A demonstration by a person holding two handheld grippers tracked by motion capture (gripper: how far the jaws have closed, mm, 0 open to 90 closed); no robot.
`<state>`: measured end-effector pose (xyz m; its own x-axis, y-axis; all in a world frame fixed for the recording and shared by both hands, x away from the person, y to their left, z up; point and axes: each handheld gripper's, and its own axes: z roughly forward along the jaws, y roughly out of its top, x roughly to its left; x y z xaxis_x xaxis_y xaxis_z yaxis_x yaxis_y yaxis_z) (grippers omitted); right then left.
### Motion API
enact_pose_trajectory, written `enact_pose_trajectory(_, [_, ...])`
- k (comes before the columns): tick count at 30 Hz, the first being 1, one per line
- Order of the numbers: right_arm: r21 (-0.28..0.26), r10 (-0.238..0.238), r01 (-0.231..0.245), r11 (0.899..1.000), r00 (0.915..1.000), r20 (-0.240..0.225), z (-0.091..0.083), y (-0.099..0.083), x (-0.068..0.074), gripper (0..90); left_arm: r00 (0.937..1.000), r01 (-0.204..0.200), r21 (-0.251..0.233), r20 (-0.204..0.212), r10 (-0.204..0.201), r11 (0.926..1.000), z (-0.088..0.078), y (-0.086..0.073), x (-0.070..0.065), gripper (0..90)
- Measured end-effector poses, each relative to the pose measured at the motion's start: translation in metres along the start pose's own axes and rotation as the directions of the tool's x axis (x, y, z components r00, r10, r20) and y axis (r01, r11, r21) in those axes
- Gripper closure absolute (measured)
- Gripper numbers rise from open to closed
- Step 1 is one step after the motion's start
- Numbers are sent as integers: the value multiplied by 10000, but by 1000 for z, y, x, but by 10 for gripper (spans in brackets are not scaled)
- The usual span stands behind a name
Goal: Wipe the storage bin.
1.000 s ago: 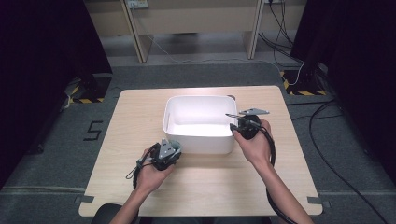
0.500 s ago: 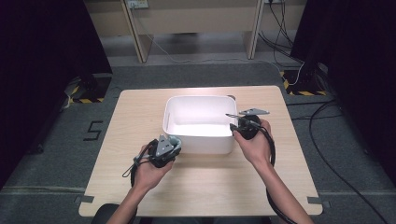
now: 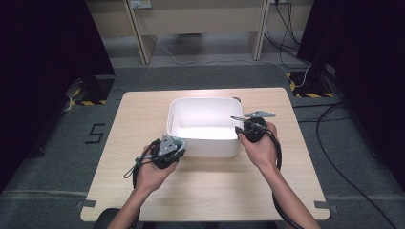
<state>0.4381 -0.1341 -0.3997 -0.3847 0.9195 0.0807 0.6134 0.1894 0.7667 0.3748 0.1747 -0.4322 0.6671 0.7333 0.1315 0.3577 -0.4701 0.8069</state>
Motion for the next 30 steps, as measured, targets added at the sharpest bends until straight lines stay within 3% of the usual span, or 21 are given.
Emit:
enact_pose_trajectory(16, [-8, -4, 4, 10000, 10000, 15, 0, 0, 0, 674, 9998, -150, -11, 100, 150, 9999, 3, 7, -7, 784])
enact_pose_trajectory(30, [-15, 14, -14, 10000, 10000, 26, 0, 0, 1, 673, 9998, -187, -119, 106, 188, 9998, 9, 3, -10, 783])
